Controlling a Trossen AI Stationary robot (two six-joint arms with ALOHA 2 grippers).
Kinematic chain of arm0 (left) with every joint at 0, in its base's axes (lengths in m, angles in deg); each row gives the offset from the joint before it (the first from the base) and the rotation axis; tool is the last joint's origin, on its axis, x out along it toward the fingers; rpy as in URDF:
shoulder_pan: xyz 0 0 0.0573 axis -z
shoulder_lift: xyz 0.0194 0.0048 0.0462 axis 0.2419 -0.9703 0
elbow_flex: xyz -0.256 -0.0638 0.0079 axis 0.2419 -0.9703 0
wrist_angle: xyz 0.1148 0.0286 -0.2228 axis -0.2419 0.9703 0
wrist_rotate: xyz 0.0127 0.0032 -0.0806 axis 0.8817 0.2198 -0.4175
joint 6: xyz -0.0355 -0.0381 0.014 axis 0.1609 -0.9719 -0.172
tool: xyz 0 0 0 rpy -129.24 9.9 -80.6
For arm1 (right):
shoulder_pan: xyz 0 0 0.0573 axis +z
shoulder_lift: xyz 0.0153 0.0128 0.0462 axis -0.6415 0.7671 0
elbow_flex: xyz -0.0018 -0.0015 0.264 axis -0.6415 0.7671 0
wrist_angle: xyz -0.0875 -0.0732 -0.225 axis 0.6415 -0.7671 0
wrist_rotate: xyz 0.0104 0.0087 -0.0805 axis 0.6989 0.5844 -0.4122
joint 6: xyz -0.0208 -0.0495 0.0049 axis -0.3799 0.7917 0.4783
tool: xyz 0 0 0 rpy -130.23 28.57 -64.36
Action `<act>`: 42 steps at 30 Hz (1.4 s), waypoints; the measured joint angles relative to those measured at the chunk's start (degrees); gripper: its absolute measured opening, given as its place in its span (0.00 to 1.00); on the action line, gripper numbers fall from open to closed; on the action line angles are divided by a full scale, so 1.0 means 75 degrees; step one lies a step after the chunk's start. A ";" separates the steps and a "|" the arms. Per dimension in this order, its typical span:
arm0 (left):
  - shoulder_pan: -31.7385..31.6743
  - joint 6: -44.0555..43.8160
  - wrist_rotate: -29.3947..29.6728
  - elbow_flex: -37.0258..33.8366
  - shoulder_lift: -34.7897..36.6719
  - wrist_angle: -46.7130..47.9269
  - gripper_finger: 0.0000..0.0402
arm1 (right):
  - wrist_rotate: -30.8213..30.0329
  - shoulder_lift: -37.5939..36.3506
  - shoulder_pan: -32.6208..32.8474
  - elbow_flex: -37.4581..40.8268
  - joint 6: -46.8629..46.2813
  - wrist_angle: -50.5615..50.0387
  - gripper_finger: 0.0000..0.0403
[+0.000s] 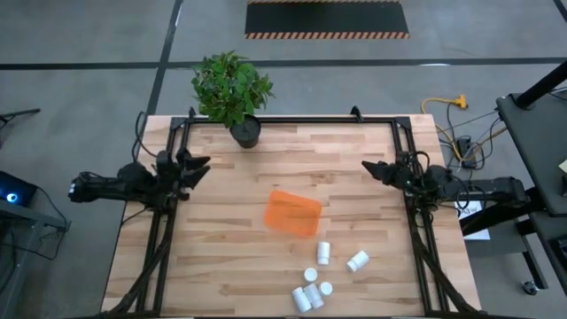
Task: Pick and place pill bottles into a basket
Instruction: Put the white pill bottle into the orange container
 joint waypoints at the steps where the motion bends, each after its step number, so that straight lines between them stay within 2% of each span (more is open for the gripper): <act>1: 0.0000 0.0000 0.0015 -0.0116 0.0234 0.0017 0.43 | 0.0003 0.0092 0.0000 0.0000 -0.0025 0.0242 0.48; 6: 0.0003 0.0000 0.0080 -0.0309 0.0189 -0.0059 0.43 | 0.0283 0.0659 0.0003 -0.0015 0.0077 0.1369 0.48; 9: 0.0003 -0.0010 0.0084 -0.0396 -0.0067 -0.0023 0.43 | 0.0657 0.1036 0.0003 -0.0257 0.0187 0.1458 0.48; 16: 0.0002 -0.0001 -0.0043 -0.0616 -0.0119 -0.0015 0.43 | 0.2076 0.2365 0.0003 -0.1835 0.1230 0.1117 0.48; 19: 0.0009 0.0002 -0.0068 -0.0750 -0.0176 -0.0028 0.43 | 0.3086 0.2932 0.0006 -0.2889 0.1490 -0.0221 0.48; 22: 0.0009 0.0000 -0.0066 -0.0828 -0.0217 -0.0012 0.43 | 0.4108 0.3517 0.0131 -0.4166 0.1732 -0.2648 0.48; 26: 0.0006 0.0000 -0.0067 -0.0825 -0.0319 -0.0019 0.43 | 0.4726 0.4336 0.0620 -0.5823 0.2548 -0.5860 0.48; 30: 0.0006 0.0003 -0.0069 -0.0825 -0.0434 -0.0018 0.43 | 0.4744 0.5115 0.1336 -0.7161 0.3369 -0.8329 0.48; 34: 0.0003 0.0003 -0.0067 -0.0822 -0.0544 -0.0012 0.43 | 0.4399 0.5989 0.2294 -0.8131 0.4121 -1.0202 0.48; 37: 0.0003 0.0003 -0.0066 -0.0822 -0.0629 -0.0025 0.43 | 0.4194 0.6664 0.3076 -0.8501 0.4682 -1.0873 0.48; 42: 0.0003 0.0003 -0.0067 -0.0822 -0.0755 -0.0017 0.43 | 0.3927 0.7563 0.4150 -0.8595 0.5116 -1.0857 0.48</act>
